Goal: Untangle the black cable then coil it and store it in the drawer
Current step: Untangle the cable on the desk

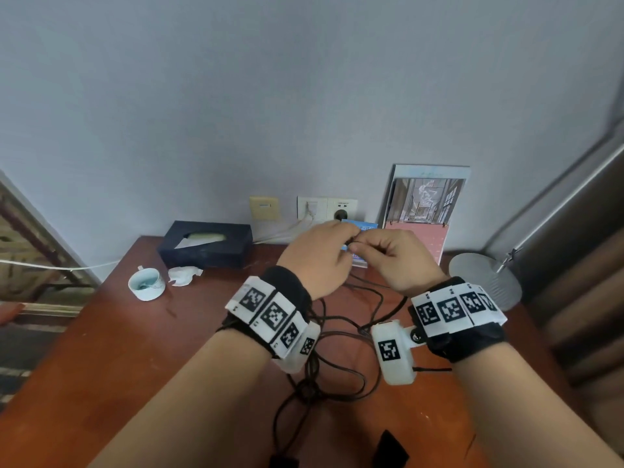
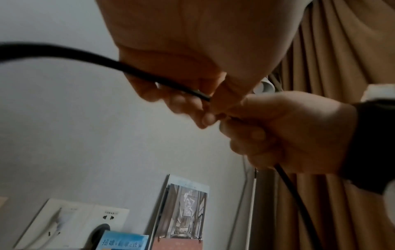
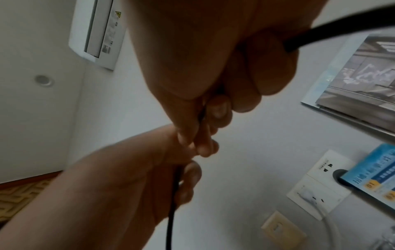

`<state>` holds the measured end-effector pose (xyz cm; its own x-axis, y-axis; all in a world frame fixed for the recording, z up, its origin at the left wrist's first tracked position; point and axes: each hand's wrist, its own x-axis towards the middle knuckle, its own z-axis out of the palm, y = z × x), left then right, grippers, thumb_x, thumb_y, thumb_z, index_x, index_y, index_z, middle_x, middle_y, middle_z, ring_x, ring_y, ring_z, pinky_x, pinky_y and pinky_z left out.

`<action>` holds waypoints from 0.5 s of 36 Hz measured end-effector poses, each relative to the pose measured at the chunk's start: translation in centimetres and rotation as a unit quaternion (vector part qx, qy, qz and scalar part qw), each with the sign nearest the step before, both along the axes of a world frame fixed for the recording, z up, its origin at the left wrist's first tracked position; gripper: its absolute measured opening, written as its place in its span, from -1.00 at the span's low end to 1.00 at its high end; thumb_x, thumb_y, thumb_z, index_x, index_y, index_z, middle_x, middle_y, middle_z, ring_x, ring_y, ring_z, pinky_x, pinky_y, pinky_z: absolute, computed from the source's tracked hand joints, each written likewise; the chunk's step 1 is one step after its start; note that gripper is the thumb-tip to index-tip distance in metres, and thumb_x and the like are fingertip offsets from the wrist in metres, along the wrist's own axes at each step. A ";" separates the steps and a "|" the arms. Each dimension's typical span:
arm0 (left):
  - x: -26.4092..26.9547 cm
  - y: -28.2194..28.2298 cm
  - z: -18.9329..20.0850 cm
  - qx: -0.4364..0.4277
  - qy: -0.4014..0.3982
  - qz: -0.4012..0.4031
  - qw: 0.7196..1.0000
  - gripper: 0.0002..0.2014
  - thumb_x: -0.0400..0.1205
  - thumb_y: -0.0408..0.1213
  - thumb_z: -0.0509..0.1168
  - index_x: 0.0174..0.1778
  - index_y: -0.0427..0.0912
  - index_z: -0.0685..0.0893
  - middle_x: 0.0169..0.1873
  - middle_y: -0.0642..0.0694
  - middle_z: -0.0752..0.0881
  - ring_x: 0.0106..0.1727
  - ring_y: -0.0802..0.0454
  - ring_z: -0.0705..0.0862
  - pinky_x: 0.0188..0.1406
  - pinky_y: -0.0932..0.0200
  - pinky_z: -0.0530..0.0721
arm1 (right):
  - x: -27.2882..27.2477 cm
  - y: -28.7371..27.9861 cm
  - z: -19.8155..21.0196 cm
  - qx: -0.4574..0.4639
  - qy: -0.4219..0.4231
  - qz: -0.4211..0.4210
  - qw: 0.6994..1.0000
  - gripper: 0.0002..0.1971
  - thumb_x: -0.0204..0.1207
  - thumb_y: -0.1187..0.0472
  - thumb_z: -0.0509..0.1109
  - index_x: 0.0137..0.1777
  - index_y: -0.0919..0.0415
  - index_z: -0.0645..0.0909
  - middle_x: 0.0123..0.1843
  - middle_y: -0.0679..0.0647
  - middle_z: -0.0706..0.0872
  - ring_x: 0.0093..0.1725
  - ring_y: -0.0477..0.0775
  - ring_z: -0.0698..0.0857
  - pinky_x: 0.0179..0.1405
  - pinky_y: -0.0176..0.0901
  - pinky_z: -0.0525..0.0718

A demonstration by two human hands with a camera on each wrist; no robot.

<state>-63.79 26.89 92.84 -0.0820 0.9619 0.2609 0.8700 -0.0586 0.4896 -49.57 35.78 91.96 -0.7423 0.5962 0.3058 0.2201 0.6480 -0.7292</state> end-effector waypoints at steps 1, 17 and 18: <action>0.4 0.0 -0.1 -0.002 -0.002 0.000 1.000 -0.85 0.56 -0.28 0.18 0.01 -0.14 0.57 -0.09 -0.10 0.63 -0.05 -0.11 0.59 -0.07 -0.04 0.58 | 0.0 0.0 0.0 -0.003 -0.005 0.002 1.000 -0.82 0.60 0.17 0.36 -0.20 0.00 0.73 -0.28 0.01 0.78 -0.25 0.02 0.69 -0.18 -0.13 0.60; -1.0 1.0 -1.6 -0.076 -0.017 0.033 0.996 -0.68 0.67 0.03 0.22 -0.08 -0.17 0.69 -0.22 -0.06 0.71 -0.11 -0.06 0.66 -0.12 0.02 0.58 | 0.5 0.3 -0.5 -0.013 -0.037 -0.049 0.998 -0.82 0.55 0.15 0.40 -0.29 0.11 0.62 -0.47 -0.05 0.60 -0.46 -0.17 0.46 -0.40 -0.31 0.43; -1.7 1.0 -1.6 -0.075 -0.001 0.058 0.995 -0.72 0.70 -0.02 0.21 -0.08 -0.15 0.68 -0.23 -0.04 0.68 -0.10 -0.07 0.64 -0.16 0.07 0.53 | 0.8 0.5 -0.4 -0.025 -0.031 -0.058 0.997 -0.81 0.55 0.15 0.41 -0.30 0.12 0.62 -0.49 -0.05 0.55 -0.49 -0.15 0.42 -0.42 -0.31 0.41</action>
<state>-65.52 27.91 91.21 -0.1947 0.9742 0.1142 0.8652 0.1157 0.4879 -48.81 36.29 91.59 -0.6837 0.6931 0.2284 0.3382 0.5783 -0.7424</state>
